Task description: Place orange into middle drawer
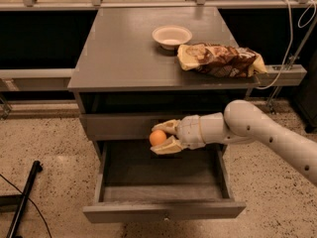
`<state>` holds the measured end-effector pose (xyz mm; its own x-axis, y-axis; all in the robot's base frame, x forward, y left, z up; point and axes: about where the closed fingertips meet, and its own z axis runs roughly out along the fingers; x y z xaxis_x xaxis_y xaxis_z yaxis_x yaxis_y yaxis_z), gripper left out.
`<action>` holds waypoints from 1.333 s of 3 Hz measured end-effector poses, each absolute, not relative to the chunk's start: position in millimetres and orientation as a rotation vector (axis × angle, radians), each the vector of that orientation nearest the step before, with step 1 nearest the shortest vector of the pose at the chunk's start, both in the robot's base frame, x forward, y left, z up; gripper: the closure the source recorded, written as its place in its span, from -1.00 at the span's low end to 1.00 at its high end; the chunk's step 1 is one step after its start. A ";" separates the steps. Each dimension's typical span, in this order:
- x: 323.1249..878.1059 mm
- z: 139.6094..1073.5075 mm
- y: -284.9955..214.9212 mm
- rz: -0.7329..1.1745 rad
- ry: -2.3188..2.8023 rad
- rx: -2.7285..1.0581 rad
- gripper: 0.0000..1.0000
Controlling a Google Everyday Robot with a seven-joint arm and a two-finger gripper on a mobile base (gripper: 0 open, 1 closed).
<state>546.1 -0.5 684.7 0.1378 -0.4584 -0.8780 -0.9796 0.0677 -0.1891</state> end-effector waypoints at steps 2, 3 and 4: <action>549.7 570.3 -26.9 0.707 1.592 -1.492 1.00; 533.3 503.0 -40.7 0.774 1.646 -1.466 1.00; 533.3 502.9 -40.7 0.774 1.647 -1.466 1.00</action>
Offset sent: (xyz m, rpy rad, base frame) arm 0.0145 -0.0421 -0.1785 -0.0800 0.0849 -0.1312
